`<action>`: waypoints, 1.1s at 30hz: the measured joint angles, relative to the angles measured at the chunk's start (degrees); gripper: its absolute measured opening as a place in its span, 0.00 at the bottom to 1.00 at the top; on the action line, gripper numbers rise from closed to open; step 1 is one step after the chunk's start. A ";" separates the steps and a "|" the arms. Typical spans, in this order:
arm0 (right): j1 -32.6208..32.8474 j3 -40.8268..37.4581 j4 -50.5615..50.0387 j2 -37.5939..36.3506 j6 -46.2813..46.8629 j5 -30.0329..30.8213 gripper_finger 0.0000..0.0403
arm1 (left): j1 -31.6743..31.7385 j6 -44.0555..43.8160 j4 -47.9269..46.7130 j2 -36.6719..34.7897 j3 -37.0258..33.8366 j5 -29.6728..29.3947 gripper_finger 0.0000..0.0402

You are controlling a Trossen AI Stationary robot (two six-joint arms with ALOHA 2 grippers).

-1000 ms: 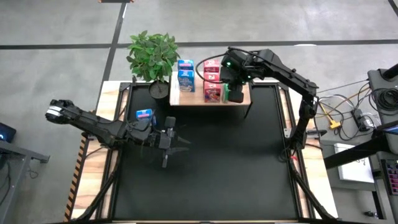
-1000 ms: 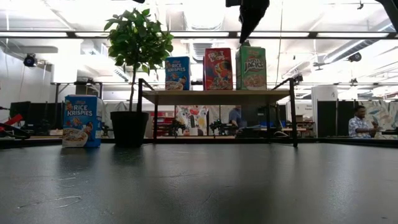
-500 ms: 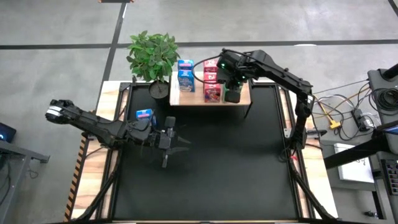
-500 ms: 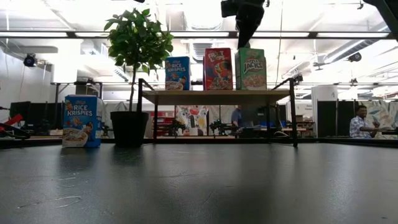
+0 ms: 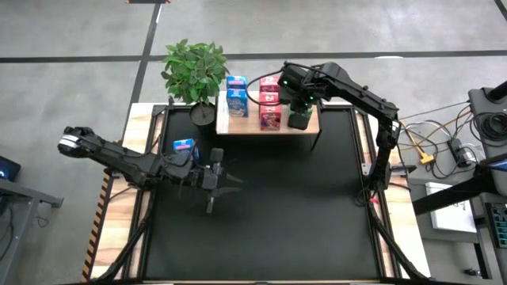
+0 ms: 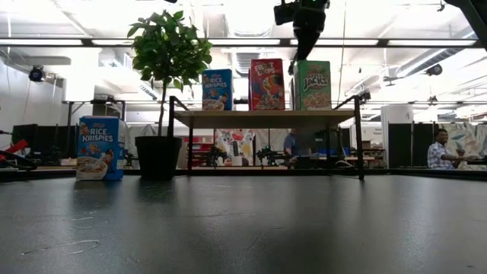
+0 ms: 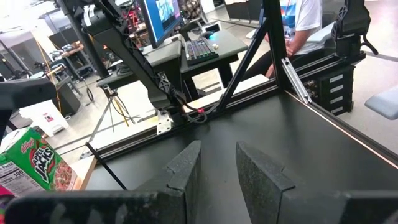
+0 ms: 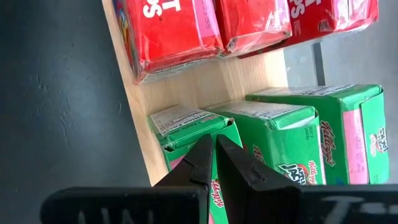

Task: Stack cereal on shelf
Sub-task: Put the green cereal box aligned with the other green cereal boxes on the shelf

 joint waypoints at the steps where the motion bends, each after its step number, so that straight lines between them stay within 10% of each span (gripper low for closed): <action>1: 0.00 0.00 0.02 0.00 0.28 0.00 0.03 | 0.00 0.00 0.06 -0.01 -0.01 0.01 0.21; 33: 0.04 0.03 -0.11 -0.50 2.30 1.38 0.03 | 0.00 0.00 0.72 -0.18 0.01 0.01 0.21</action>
